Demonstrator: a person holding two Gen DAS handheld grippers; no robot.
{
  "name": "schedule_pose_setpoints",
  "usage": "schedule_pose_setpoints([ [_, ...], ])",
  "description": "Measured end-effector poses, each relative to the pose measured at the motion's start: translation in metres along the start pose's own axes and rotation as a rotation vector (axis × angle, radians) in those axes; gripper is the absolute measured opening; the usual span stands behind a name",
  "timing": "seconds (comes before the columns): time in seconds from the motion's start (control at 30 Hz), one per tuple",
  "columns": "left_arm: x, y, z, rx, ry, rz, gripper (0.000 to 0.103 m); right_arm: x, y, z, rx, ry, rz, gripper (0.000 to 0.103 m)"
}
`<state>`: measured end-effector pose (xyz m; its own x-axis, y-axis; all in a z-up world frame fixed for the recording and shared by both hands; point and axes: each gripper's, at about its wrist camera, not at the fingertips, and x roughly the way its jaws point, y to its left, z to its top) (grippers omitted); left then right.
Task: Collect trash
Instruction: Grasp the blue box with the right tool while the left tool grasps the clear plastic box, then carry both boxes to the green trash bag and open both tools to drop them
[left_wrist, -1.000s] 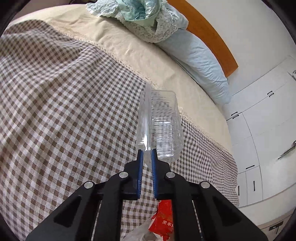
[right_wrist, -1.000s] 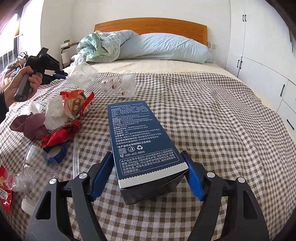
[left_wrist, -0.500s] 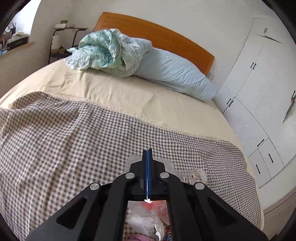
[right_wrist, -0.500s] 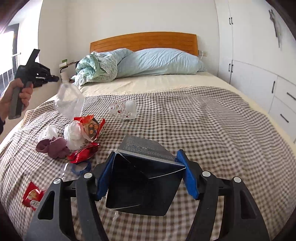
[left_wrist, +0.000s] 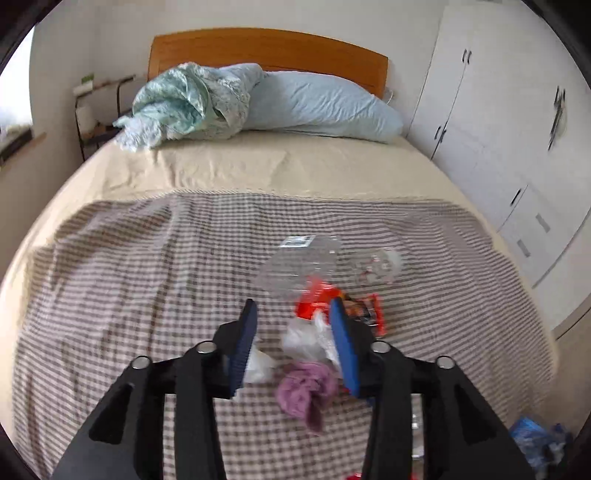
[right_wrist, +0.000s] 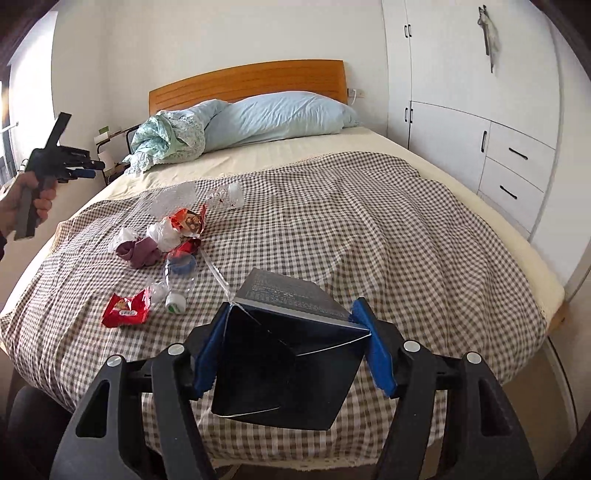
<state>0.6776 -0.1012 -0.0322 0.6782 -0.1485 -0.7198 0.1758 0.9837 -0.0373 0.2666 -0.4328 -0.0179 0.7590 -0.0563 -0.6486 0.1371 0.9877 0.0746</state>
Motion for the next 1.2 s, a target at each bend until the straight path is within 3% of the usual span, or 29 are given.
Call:
schedule_pose_setpoints([
  [0.07, 0.02, -0.007, -0.005, 0.146, 0.004, 0.061, 0.049, -0.003, -0.003, -0.011, 0.019, 0.016, 0.0, 0.064],
  [0.1, 0.031, -0.016, -0.01, 0.255, 0.008, 0.066, 0.059, -0.002, -0.004, -0.014, 0.021, 0.024, -0.004, 0.064],
  [0.2, 0.06, -0.053, -0.027, 0.627, 0.015, 0.045, 0.076, 0.009, -0.008, -0.02, 0.019, 0.048, -0.01, 0.064],
  [0.23, 0.07, -0.063, -0.03, 0.711, 0.003, 0.038, 0.076, 0.017, -0.008, -0.021, 0.02, 0.059, -0.012, 0.064],
  [0.3, 0.09, -0.082, -0.028, 0.775, -0.013, 0.022, 0.076, 0.029, -0.009, -0.023, 0.029, 0.079, -0.011, 0.064],
  [0.4, 0.13, -0.093, -0.007, 0.719, 0.01, -0.01, 0.076, 0.05, -0.011, -0.024, 0.046, 0.095, -0.005, 0.064],
  [0.53, 0.175, -0.078, 0.02, 0.558, 0.047, 0.027, 0.076, 0.064, -0.017, -0.017, 0.066, 0.074, 0.01, 0.064],
  [0.57, 0.183, -0.073, 0.023, 0.514, 0.064, 0.018, 0.071, 0.067, -0.018, -0.015, 0.065, 0.072, 0.012, 0.064],
  [0.6, 0.19, -0.068, 0.024, 0.481, 0.092, -0.002, 0.047, 0.07, -0.019, -0.012, 0.066, 0.074, 0.015, 0.064],
  [0.63, 0.197, -0.065, 0.025, 0.459, 0.122, -0.006, 0.038, 0.071, -0.021, -0.01, 0.071, 0.075, 0.016, 0.064],
  [0.77, 0.187, -0.053, 0.034, 0.347, 0.106, -0.012, 0.028, 0.073, -0.022, -0.006, 0.088, 0.084, 0.012, 0.064],
  [0.83, 0.169, -0.04, 0.045, 0.236, 0.082, -0.001, 0.024, 0.071, -0.021, -0.006, 0.088, 0.084, 0.018, 0.064],
  [0.9, 0.145, -0.033, 0.052, 0.168, 0.064, -0.045, 0.023, 0.063, -0.02, -0.005, 0.091, 0.074, 0.012, 0.064],
  [1.0, 0.097, -0.038, 0.059, 0.175, 0.006, -0.053, 0.023, 0.044, -0.023, -0.004, 0.106, 0.053, 0.005, 0.064],
  [1.1, 0.03, -0.048, 0.059, 0.158, -0.058, -0.121, 0.023, 0.011, -0.031, -0.007, 0.117, 0.033, -0.026, 0.064],
  [1.2, -0.045, -0.069, 0.036, 0.174, -0.129, -0.215, 0.023, -0.036, -0.05, -0.022, 0.152, 0.027, -0.075, 0.064],
])
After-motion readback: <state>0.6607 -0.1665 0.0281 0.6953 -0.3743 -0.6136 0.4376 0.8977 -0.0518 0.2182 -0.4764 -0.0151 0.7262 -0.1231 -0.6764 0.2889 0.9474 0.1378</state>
